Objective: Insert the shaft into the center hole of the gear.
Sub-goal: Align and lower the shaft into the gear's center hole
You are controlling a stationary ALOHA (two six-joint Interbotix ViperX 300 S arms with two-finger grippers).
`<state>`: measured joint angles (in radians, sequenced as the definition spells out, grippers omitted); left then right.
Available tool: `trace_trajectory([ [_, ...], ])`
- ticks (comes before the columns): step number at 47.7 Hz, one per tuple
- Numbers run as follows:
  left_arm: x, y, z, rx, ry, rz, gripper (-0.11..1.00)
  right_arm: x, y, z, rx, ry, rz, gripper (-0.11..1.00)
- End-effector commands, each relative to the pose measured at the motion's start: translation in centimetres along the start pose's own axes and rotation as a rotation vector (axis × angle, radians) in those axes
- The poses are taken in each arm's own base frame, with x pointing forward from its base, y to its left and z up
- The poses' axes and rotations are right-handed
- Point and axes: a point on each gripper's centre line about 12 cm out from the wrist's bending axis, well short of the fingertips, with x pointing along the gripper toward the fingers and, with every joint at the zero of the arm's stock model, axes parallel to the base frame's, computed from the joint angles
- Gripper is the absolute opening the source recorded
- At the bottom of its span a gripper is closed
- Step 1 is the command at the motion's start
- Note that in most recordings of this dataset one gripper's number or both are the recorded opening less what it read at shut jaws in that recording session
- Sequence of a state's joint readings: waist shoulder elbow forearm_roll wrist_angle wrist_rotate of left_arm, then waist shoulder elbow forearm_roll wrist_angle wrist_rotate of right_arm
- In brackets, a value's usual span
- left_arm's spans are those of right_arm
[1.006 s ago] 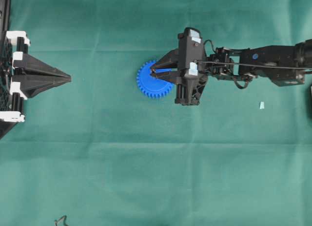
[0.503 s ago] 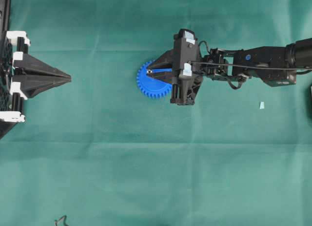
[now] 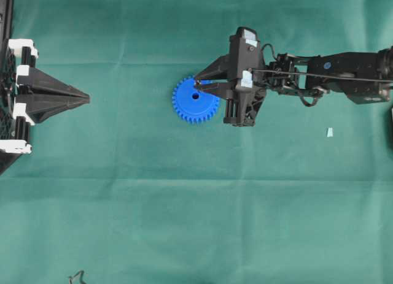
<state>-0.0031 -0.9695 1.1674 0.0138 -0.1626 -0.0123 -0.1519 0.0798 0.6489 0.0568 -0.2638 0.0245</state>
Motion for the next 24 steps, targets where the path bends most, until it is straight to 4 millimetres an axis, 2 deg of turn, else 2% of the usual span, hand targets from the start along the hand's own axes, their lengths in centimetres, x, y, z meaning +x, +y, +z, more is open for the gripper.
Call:
trace_trajectory([
  [1, 0.3, 0.0, 0.9, 0.003, -0.02, 0.001, 0.0, -0.6, 0.2, 1.5, -0.005, -0.049, 0.007, 0.16],
  [9, 0.3, 0.0, 0.9, 0.001, -0.02, 0.001, 0.0, -0.4, 0.3, 1.7, -0.005, -0.064, 0.007, 0.16],
  [24, 0.3, 0.0, 0.8, 0.003, -0.018, 0.001, 0.0, 1.1, 0.8, 0.5, 0.004, -0.059, 0.017, 0.16],
])
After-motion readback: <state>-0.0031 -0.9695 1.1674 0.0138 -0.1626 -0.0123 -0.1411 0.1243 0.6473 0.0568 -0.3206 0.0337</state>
